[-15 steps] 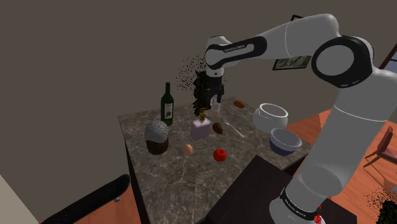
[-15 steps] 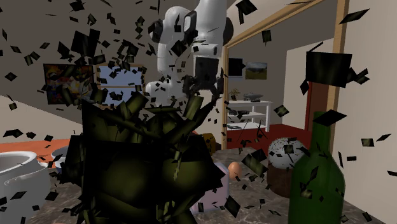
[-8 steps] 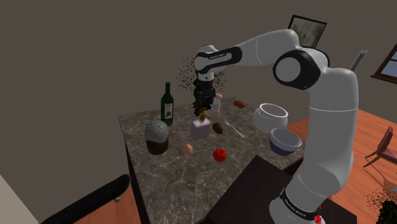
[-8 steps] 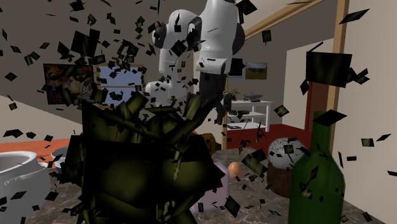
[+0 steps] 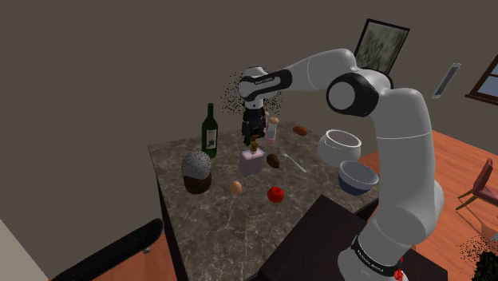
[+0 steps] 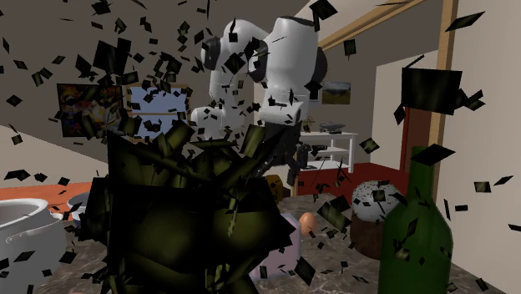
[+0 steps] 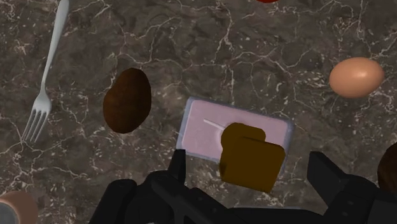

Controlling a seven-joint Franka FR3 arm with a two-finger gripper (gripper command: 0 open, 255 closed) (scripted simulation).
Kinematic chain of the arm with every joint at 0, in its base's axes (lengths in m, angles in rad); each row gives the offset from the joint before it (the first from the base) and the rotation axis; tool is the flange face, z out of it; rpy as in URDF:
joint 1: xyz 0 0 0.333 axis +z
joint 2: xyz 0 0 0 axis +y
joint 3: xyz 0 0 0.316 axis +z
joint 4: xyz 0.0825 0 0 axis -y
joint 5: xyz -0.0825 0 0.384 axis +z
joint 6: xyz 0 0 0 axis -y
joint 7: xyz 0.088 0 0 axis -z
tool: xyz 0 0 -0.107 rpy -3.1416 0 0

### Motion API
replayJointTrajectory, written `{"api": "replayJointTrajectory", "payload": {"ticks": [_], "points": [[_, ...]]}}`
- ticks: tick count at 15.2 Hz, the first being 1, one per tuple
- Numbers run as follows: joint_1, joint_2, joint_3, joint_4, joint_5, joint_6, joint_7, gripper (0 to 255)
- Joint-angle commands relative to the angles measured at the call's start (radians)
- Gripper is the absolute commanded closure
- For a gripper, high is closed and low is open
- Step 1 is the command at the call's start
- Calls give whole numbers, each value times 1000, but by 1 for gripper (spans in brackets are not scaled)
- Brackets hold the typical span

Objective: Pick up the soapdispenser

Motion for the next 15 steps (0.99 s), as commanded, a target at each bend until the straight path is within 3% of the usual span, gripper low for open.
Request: {"api": "replayJointTrajectory", "payload": {"ticks": [1, 3, 4, 15], "points": [[-1, 14, 0, -6, 1, 21, -1, 0], [-1, 17, 0, -9, 1, 27, -1, 0], [-1, 14, 0, -13, 1, 28, -2, 255], [-1, 6, 0, 2, 0, 5, -1, 255]]}}
